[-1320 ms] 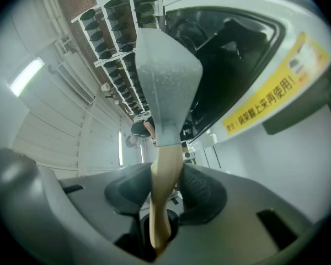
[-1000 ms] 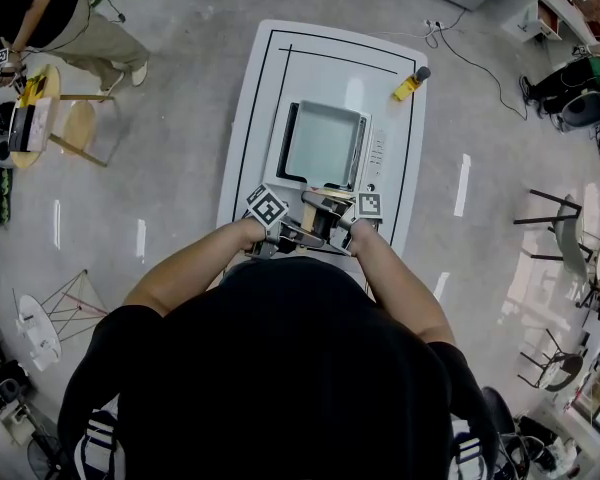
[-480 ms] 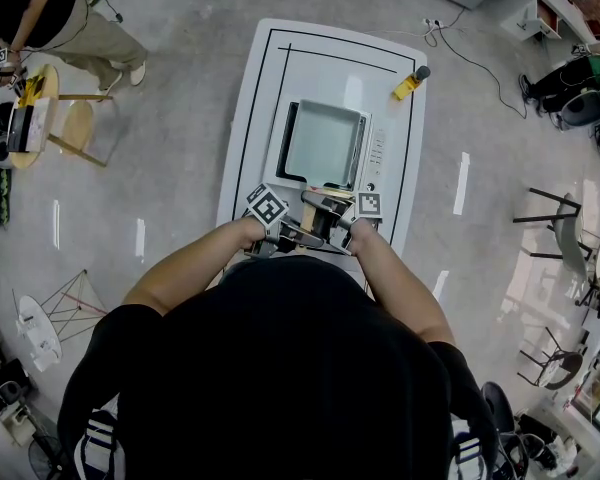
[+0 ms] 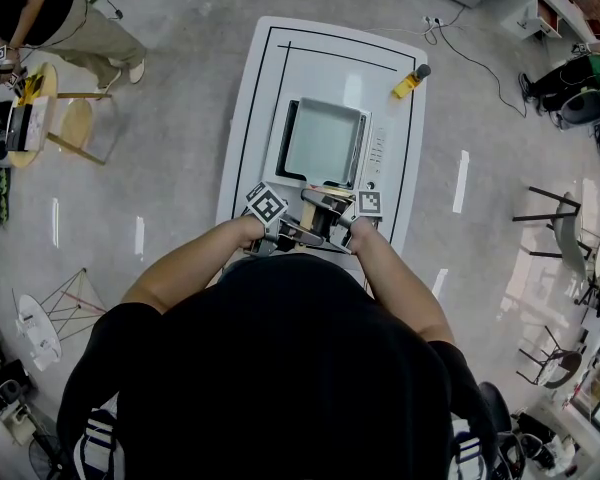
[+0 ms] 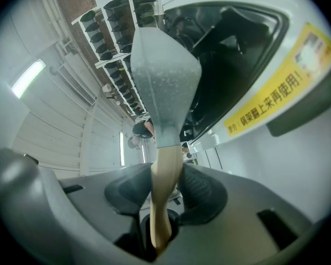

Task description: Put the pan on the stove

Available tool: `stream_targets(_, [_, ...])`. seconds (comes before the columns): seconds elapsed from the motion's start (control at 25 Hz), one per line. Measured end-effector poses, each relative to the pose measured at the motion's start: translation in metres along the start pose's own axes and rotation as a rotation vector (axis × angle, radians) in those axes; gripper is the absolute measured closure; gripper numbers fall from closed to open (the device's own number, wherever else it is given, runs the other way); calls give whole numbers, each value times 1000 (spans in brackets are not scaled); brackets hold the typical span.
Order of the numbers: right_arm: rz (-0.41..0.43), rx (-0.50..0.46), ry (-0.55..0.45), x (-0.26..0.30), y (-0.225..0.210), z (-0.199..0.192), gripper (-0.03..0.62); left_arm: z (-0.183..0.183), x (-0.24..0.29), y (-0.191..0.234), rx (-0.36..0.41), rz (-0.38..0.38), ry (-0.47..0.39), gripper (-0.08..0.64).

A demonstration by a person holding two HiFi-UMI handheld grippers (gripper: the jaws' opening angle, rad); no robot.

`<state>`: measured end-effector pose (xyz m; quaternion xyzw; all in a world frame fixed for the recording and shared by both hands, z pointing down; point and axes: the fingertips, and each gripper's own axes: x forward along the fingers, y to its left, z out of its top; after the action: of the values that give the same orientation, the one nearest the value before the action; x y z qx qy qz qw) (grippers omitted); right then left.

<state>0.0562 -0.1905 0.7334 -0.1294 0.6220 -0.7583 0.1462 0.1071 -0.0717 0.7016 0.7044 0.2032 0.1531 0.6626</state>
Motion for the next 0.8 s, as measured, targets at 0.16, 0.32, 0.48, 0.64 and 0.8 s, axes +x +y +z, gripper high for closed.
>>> stream_targets(0.16, [17, 14, -7, 0, 2, -1, 448, -2, 0, 1, -7, 0, -3, 483])
stream_targets(0.32, [35, 16, -3, 1, 7, -1, 401, -1, -1, -2, 9, -14, -4, 462])
stream_targets(0.48, [48, 7, -11, 2, 9, 0, 376, -2, -2, -4, 2, -29, -4, 432])
stream_targets(0.64, [42, 7, -27, 0, 7, 3, 371, -2, -2, -4, 7, -33, -1, 406])
stream_targets(0.8, [41, 20, -36, -2, 9, 2, 367, -1, -6, -3, 10, -23, -13, 397])
